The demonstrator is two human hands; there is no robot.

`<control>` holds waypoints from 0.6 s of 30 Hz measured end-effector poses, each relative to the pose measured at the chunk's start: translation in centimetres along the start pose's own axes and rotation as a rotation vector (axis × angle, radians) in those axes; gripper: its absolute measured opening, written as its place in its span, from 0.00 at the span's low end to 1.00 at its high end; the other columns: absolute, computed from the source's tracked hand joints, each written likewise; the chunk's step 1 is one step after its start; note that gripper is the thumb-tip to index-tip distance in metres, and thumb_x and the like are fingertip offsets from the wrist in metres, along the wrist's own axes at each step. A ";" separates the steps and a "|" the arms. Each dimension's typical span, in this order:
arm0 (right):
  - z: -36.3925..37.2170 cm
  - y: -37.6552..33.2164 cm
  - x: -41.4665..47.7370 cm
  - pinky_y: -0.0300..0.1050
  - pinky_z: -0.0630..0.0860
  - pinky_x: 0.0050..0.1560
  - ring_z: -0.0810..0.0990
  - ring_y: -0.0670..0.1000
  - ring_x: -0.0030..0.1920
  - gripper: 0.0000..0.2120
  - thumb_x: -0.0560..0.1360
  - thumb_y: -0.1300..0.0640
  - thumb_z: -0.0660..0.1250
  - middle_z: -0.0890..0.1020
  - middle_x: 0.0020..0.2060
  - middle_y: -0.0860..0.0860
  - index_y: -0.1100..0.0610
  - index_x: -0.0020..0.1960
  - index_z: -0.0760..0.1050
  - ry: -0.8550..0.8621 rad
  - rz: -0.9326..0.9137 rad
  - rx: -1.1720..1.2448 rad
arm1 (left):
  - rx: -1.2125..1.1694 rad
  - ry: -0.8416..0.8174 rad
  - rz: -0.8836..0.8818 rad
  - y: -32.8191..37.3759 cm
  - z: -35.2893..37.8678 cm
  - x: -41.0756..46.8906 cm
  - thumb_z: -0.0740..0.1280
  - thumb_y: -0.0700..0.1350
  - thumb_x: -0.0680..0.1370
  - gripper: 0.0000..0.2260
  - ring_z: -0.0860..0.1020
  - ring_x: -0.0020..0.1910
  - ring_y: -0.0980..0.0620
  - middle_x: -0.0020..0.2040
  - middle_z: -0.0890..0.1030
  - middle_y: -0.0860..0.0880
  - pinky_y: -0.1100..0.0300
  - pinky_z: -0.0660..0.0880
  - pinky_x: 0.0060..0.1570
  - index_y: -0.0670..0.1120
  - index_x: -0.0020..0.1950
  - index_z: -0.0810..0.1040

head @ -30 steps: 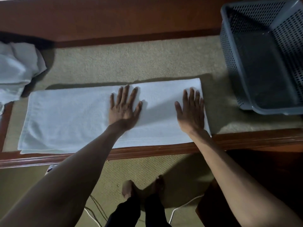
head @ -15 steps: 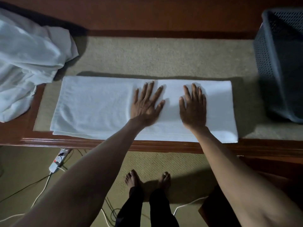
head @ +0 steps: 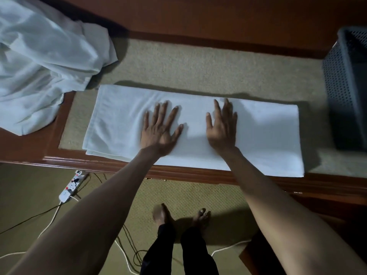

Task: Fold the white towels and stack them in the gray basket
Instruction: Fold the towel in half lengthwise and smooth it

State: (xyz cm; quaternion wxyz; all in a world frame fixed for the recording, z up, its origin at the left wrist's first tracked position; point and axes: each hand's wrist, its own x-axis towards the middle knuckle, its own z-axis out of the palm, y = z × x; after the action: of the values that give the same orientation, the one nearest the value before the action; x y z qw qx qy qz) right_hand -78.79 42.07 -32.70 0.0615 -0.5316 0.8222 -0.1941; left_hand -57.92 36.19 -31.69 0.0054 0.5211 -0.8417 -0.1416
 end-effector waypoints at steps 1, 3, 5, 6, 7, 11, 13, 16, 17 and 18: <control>0.9 -0.9 -0.3 0.64 0.49 0.79 0.55 0.60 0.81 0.27 0.84 0.45 0.52 0.59 0.81 0.59 0.55 0.81 0.61 -0.006 -0.019 -0.019 | -0.004 -0.002 0.008 -0.2 0.0 0.0 0.43 0.68 0.83 0.29 0.37 0.83 0.52 0.84 0.38 0.54 0.43 0.40 0.80 0.63 0.83 0.40; 1.8 -1.6 -0.9 0.65 0.49 0.79 0.55 0.59 0.81 0.27 0.84 0.44 0.53 0.59 0.81 0.57 0.52 0.81 0.61 0.031 -0.011 -0.087 | -0.014 -0.013 0.033 -0.6 0.0 -0.1 0.44 0.68 0.84 0.29 0.37 0.82 0.52 0.84 0.38 0.54 0.44 0.39 0.80 0.63 0.83 0.39; 1.9 -1.3 -1.0 0.64 0.49 0.79 0.54 0.57 0.81 0.27 0.84 0.44 0.53 0.59 0.81 0.55 0.50 0.81 0.61 0.039 0.001 -0.120 | -0.011 -0.022 0.049 -1.7 -0.4 -0.3 0.43 0.68 0.84 0.29 0.37 0.82 0.52 0.84 0.38 0.54 0.44 0.40 0.81 0.63 0.83 0.39; 1.8 -1.1 -0.9 0.64 0.49 0.79 0.54 0.57 0.81 0.27 0.84 0.43 0.52 0.59 0.81 0.55 0.49 0.81 0.60 0.034 -0.001 -0.125 | -0.013 -0.024 0.039 -2.8 -0.7 -0.6 0.43 0.68 0.84 0.29 0.37 0.83 0.52 0.84 0.38 0.54 0.44 0.41 0.81 0.63 0.83 0.39; 1.7 -1.1 -0.9 0.64 0.49 0.79 0.53 0.56 0.81 0.27 0.84 0.43 0.52 0.58 0.81 0.54 0.49 0.81 0.60 0.032 -0.001 -0.130 | -0.016 -0.020 0.017 -4.1 -1.1 -1.0 0.43 0.68 0.84 0.29 0.38 0.83 0.52 0.84 0.38 0.54 0.44 0.41 0.81 0.63 0.83 0.39; 1.6 -1.3 -0.9 0.64 0.49 0.79 0.53 0.56 0.81 0.27 0.84 0.42 0.50 0.58 0.81 0.54 0.48 0.81 0.59 0.024 0.010 -0.129 | -0.012 -0.001 -0.126 -10.9 -3.1 -3.5 0.43 0.69 0.83 0.29 0.40 0.83 0.50 0.84 0.40 0.54 0.44 0.42 0.81 0.64 0.82 0.39; 1.5 -1.3 -1.0 0.65 0.49 0.79 0.53 0.56 0.81 0.27 0.84 0.42 0.50 0.58 0.81 0.54 0.49 0.81 0.59 0.025 0.009 -0.131 | -0.014 -0.006 -0.178 -13.4 -4.0 -4.6 0.43 0.70 0.83 0.30 0.40 0.83 0.50 0.84 0.40 0.54 0.44 0.42 0.81 0.65 0.82 0.39; 1.4 -1.4 -0.9 0.65 0.49 0.79 0.53 0.57 0.81 0.27 0.84 0.42 0.49 0.58 0.81 0.55 0.49 0.81 0.58 0.018 0.009 -0.136 | -0.079 -0.019 -0.282 -15.5 -4.5 -5.5 0.44 0.72 0.81 0.32 0.42 0.83 0.48 0.85 0.42 0.51 0.43 0.41 0.80 0.64 0.83 0.41; 1.4 -1.4 -1.0 0.65 0.49 0.79 0.52 0.57 0.81 0.27 0.84 0.42 0.49 0.58 0.81 0.55 0.49 0.81 0.58 0.019 0.010 -0.139 | -0.092 -0.017 -0.313 -15.8 -4.5 -5.6 0.45 0.72 0.81 0.33 0.42 0.83 0.47 0.85 0.43 0.49 0.42 0.40 0.80 0.62 0.83 0.42; 1.4 -1.5 -1.1 0.65 0.49 0.79 0.53 0.57 0.81 0.27 0.85 0.42 0.49 0.58 0.81 0.55 0.49 0.81 0.59 0.025 0.011 -0.141 | -0.087 -0.007 -0.329 -15.7 -4.5 -5.6 0.46 0.72 0.81 0.33 0.42 0.83 0.47 0.85 0.44 0.48 0.41 0.38 0.80 0.61 0.84 0.44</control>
State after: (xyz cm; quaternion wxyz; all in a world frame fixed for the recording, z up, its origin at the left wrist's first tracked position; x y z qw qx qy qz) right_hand -76.66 42.13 -33.56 0.0146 -0.5274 0.8376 -0.1419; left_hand -40.88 33.48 -30.45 0.0017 0.6507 -0.7380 -0.1788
